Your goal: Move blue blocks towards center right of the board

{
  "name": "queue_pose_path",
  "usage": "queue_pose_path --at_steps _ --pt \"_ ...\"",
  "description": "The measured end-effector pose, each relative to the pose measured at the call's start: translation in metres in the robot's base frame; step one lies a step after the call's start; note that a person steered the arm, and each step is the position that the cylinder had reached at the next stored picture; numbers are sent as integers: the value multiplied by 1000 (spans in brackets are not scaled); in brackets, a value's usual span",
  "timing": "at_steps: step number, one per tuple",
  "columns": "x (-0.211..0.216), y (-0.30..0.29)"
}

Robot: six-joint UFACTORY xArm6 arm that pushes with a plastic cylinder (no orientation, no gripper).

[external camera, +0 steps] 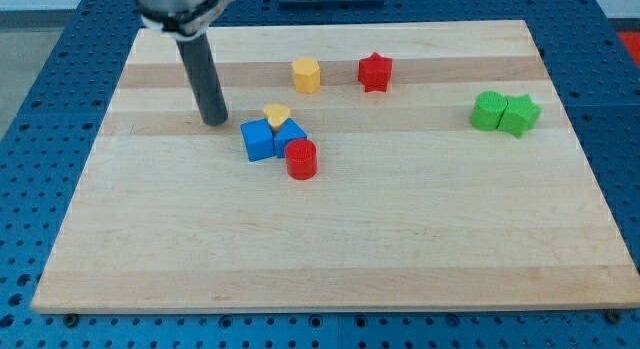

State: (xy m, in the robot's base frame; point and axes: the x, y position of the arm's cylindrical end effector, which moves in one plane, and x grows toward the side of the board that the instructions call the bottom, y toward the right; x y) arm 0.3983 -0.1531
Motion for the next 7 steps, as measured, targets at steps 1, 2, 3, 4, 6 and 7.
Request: queue_pose_path --at_steps 1,2,3,4,6,7 --pt "32 11" --pt "34 47" --pt "16 66" --pt "-6 83" --pt "5 118" --pt "27 149"
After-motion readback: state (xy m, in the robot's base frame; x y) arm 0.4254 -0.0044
